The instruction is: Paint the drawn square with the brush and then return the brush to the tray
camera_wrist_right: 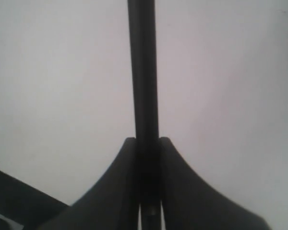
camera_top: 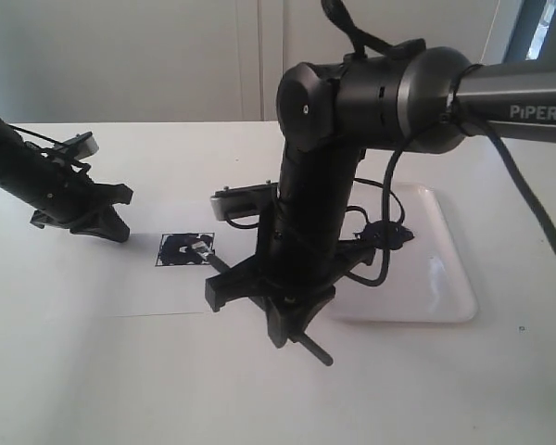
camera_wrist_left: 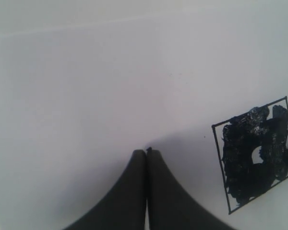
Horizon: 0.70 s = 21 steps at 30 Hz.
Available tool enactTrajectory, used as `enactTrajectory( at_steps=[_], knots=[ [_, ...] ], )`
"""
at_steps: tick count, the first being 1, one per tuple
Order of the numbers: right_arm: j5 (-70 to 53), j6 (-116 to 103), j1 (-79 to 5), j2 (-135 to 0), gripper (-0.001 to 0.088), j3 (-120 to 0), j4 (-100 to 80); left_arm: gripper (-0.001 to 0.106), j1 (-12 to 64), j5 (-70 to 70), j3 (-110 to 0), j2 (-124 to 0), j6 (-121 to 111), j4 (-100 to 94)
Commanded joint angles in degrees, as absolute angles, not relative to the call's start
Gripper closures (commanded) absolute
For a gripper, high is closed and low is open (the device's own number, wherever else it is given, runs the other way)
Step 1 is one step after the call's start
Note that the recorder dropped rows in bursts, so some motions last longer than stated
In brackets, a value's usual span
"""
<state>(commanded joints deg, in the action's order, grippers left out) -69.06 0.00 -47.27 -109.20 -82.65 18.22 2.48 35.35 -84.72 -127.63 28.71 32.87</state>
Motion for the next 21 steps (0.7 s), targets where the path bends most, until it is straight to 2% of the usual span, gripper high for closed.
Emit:
enactTrajectory(
  at_steps=[21],
  knots=[
    [-64.28, 0.0, -47.27, -113.42, 0.0868, -82.73, 18.28, 0.105, 2.48, 35.49, -84.72, -127.63, 28.71, 33.09]
  ],
)
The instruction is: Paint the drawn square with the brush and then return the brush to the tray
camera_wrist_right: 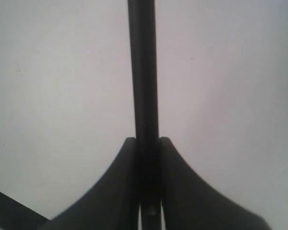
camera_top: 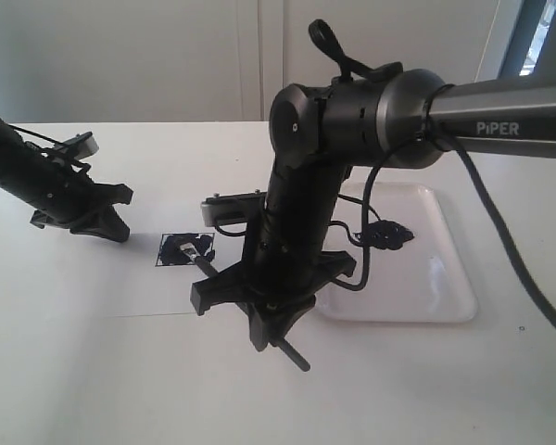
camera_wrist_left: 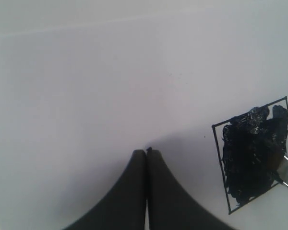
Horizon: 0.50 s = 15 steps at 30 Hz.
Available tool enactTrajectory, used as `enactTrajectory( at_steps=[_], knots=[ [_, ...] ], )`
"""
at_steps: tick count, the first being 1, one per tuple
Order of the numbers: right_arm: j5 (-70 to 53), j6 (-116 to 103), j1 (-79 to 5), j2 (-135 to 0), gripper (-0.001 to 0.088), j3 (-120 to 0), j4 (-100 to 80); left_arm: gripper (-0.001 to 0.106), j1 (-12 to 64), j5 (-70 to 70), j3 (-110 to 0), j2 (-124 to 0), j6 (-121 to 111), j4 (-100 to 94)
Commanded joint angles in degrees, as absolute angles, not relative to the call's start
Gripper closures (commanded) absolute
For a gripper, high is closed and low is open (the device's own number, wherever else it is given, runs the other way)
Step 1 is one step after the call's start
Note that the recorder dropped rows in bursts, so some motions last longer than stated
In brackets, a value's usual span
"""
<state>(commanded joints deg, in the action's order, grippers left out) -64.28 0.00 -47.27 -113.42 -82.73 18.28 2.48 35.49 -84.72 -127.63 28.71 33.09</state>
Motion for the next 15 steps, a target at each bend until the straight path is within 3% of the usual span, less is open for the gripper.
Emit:
enactTrajectory(
  at_steps=[15],
  knots=[
    [-69.96, 0.0, -47.4, -112.93, 0.0868, -82.73, 17.94, 0.105, 2.48, 35.48, -84.72, -127.63, 28.71, 33.09]
  ],
)
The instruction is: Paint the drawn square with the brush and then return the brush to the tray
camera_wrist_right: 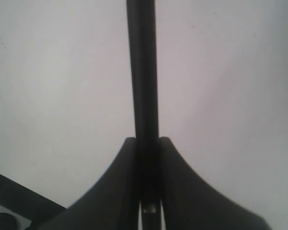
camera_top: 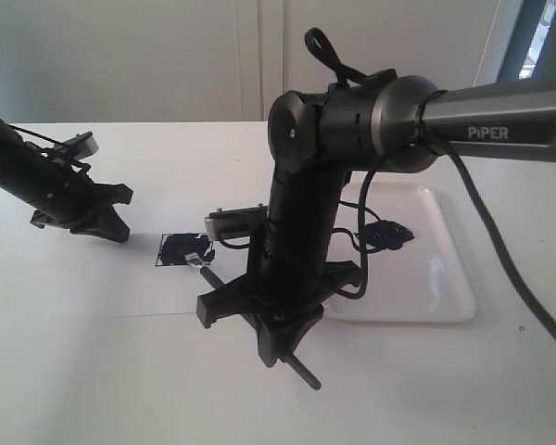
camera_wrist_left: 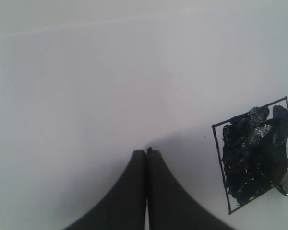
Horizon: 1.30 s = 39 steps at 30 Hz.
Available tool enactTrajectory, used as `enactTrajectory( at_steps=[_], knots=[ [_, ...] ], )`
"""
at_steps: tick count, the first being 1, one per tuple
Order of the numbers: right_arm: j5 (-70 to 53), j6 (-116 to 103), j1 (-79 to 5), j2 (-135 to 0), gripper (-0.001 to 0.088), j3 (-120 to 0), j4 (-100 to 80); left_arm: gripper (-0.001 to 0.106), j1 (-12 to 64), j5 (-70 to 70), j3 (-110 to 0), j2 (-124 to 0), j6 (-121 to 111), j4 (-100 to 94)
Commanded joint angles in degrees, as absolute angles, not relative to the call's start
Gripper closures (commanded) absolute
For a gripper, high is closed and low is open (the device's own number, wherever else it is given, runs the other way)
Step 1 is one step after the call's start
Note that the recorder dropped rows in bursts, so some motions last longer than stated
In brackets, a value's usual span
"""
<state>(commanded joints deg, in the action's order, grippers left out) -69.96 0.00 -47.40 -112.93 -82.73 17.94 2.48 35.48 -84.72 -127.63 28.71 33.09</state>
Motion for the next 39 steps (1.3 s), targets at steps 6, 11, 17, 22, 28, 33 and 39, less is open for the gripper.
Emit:
enactTrajectory(
  at_steps=[6, 11, 17, 22, 28, 33, 39],
  knots=[
    [-69.96, -0.33, -47.4, -111.65, 0.0868, -82.73, 16.73, 0.105, 2.48, 35.48, -84.72, -127.63, 28.71, 33.09],
    [-69.96, -3.24, -47.4, -109.83, 0.0868, -82.73, 12.23, 0.105, 2.48, 35.48, -84.72, -127.63, 28.71, 33.09],
    [-69.96, -3.52, -47.4, -109.26, 0.0868, -82.73, 10.16, 0.105, 2.48, 35.48, -84.72, -127.63, 28.71, 33.09],
    [-69.65, -3.8, -47.4, -109.74, 0.0868, -82.73, 10.16, 0.105, 2.48, 35.48, -84.72, -127.63, 28.71, 33.09],
    [-69.96, -4.27, -47.4, -110.49, 0.0868, -82.73, 9.52, 0.105, 2.48, 35.48, -84.72, -127.63, 28.71, 33.09],
    [-69.96, -5.29, -47.4, -110.6, 0.0868, -82.73, 7.58, 0.105, 2.48, 35.48, -84.72, -127.63, 28.71, 33.09],
    [-69.96, -5.56, -47.4, -110.89, 0.0868, -82.73, 6.71, 0.105, 2.48, 35.48, -84.72, -127.63, 28.71, 33.09]
  ],
)
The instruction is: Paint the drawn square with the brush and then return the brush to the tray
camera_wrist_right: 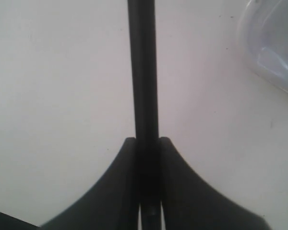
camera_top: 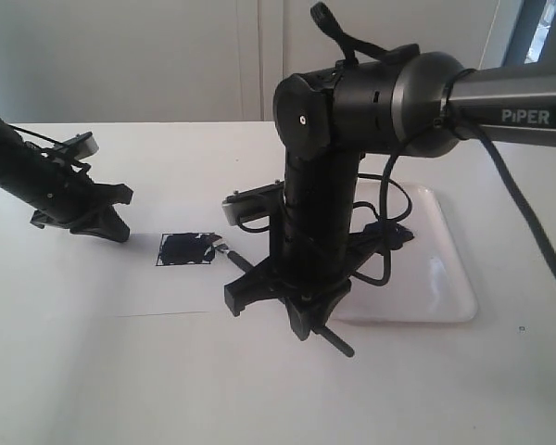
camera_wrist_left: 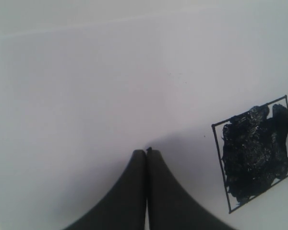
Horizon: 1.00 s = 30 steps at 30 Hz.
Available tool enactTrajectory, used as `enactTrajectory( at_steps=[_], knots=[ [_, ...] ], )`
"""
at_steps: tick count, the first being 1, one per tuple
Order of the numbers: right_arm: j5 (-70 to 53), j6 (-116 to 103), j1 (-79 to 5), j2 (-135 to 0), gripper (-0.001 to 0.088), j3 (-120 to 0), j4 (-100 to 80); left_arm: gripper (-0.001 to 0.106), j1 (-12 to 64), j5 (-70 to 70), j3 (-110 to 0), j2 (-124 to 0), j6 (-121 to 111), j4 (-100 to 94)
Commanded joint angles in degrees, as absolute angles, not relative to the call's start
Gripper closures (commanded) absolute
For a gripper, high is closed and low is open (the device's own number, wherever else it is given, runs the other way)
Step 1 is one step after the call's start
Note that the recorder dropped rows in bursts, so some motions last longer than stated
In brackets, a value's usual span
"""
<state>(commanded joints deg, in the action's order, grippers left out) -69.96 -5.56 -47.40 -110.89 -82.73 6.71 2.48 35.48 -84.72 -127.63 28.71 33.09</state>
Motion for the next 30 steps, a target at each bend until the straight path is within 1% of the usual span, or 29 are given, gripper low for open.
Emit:
enactTrajectory(
  at_steps=[30],
  knots=[
    [-69.96, -1.56, -47.4, -110.78, 0.0868, -82.63, 10.03, 0.105, 2.48, 33.11, -84.72, -127.63, 29.05, 32.76]
  ],
)
